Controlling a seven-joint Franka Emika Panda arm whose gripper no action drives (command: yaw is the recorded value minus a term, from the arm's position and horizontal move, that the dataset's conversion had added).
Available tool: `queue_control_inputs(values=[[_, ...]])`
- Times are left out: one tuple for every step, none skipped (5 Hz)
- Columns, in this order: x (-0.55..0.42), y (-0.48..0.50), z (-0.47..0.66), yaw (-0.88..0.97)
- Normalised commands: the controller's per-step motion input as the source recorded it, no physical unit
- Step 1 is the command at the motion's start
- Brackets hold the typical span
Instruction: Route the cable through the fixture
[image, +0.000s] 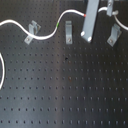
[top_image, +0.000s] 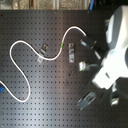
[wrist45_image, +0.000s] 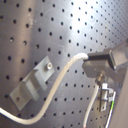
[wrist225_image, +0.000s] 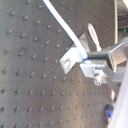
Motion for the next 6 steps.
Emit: queue_control_inputs(values=[[-0.052,0.762,-0.03,0.03],[-0.130,0.652,-0.08,0.17],[0.026,-0.023,0.07,-0.10],[0.400,-0.642,0.10,-0.09],[0.177,-0.668,0.03,0.00],[0.157,-0.711,-0.01,0.00]])
